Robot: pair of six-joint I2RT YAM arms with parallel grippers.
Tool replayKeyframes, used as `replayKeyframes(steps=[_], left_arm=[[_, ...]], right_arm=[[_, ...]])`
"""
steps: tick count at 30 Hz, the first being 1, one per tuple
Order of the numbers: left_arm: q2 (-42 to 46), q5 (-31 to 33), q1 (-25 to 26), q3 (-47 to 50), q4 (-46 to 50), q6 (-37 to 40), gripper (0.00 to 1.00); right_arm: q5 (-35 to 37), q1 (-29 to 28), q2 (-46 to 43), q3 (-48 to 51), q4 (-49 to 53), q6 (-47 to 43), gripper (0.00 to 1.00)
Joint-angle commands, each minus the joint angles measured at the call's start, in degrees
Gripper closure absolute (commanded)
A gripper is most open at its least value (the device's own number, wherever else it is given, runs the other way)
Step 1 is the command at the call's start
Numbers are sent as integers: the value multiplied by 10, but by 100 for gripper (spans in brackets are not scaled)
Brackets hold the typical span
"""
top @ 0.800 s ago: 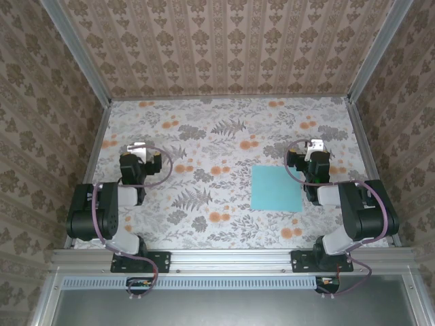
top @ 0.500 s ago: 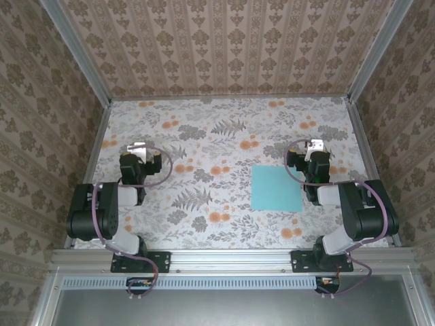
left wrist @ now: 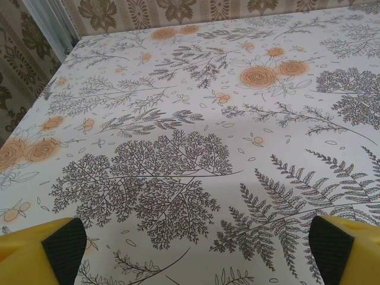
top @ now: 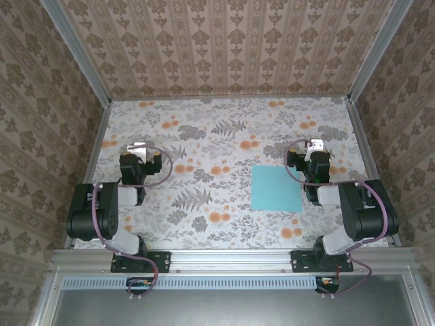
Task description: Fold a paper plane with a square sheet of paper (fold left side to right side)
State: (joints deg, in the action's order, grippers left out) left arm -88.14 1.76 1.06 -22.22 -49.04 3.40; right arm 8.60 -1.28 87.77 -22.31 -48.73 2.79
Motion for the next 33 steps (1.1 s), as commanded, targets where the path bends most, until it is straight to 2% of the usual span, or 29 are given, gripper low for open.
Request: replayKeyframes(steps=[1, 5, 8, 10, 14, 18, 24, 27, 33], left_arm=[[7, 1, 1, -5, -6, -5, 0], [75, 29, 5, -5, 46, -11, 0], [142, 51, 14, -19, 129, -13, 0], [186, 54, 16, -51, 221, -57, 0], [222, 14, 17, -139, 414, -158, 0], [217, -51, 22, -197, 528, -242, 0], [194, -151, 56, -178, 534, -338, 0], [184, -163, 80, -162, 515, -357, 0], [172, -159, 95, -167, 511, -357, 0]], right_arm=[[11, -2, -6, -3, -11, 6, 0], [43, -2, -66, -47, 124, 22, 0], [48, -2, -119, -93, 255, 46, 0], [42, -3, -143, -136, 364, 80, 0], [22, -17, -170, -219, 543, 165, 0], [19, -63, -176, -268, 682, 228, 0], [20, -167, -150, -285, 791, 256, 0], [18, -210, -120, -278, 827, 264, 0], [6, -254, -32, -279, 842, 271, 1]])
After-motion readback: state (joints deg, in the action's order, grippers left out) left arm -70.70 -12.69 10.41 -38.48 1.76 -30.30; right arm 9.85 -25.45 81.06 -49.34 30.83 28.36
